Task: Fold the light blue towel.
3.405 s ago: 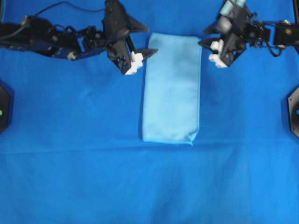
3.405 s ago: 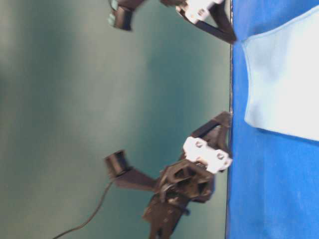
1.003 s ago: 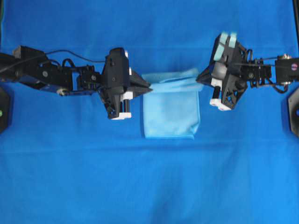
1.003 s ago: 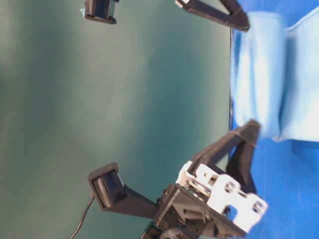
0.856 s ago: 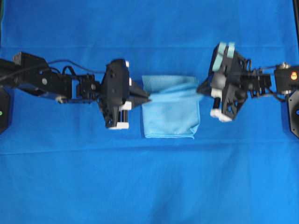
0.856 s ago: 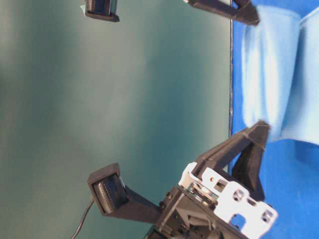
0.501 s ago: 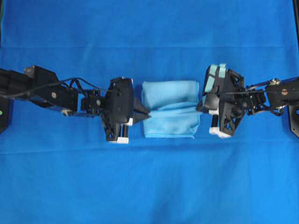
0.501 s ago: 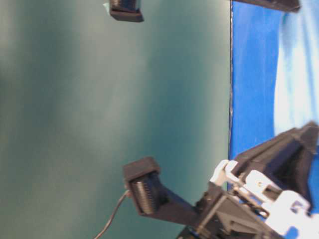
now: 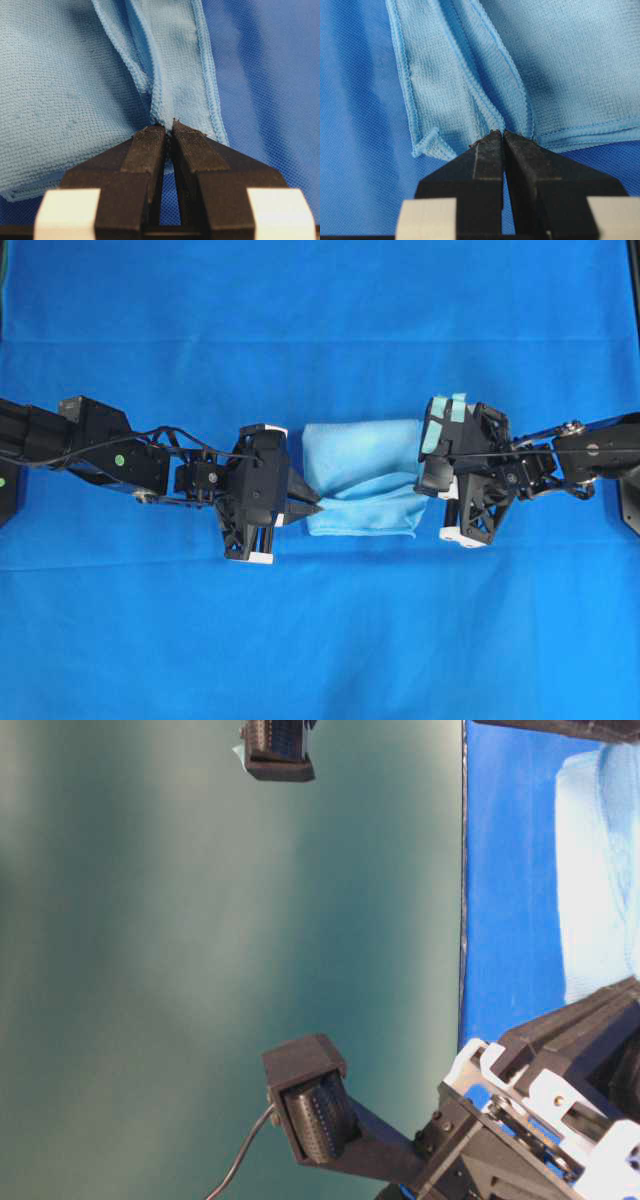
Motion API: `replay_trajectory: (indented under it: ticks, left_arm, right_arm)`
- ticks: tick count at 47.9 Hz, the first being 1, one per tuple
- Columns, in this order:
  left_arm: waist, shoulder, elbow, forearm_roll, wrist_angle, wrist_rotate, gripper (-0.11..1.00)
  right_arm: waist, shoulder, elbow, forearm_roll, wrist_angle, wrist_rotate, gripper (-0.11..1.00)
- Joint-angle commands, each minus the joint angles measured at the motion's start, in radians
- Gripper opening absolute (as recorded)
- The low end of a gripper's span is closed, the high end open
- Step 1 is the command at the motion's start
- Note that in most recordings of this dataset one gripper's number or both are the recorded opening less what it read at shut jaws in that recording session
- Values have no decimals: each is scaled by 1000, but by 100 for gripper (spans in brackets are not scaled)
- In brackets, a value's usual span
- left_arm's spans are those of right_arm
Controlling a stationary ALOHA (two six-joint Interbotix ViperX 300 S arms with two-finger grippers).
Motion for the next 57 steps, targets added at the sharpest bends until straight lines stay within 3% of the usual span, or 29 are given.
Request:
replay_trajectory:
  ticks: [1, 6, 9, 15, 17, 22, 34, 57]
  left_arm:
    - [-3, -11, -18, 0, -5, 0, 2]
    - [-3, -12, -23, 0, 0, -2, 3]
    - [-6, -18, -21, 0, 8, -3, 7]
    - [-18, -52, -23, 0, 41, -3, 35]
    - [-25, -71, -23, 0, 61, -2, 45]
    - [-37, -137, -17, 0, 130, -2, 59]
    - [-54, -298, -3, 0, 273, 2, 55]
    - [-28, -678, 232, 0, 210, 18, 55]
  right_arm:
    - [5, -6, -20, 3, -6, 3, 2]
    - [17, -6, -25, 3, -6, 3, 4]
    - [31, -6, -32, 3, -3, 5, 19]
    - [78, -21, -54, 3, 15, 3, 56]
    - [94, -34, -61, 3, 29, 3, 61]
    - [132, -75, -80, 3, 77, 3, 54]
    - [178, -236, -89, -2, 236, 3, 49]
    - [143, -698, 74, -146, 288, 2, 49]
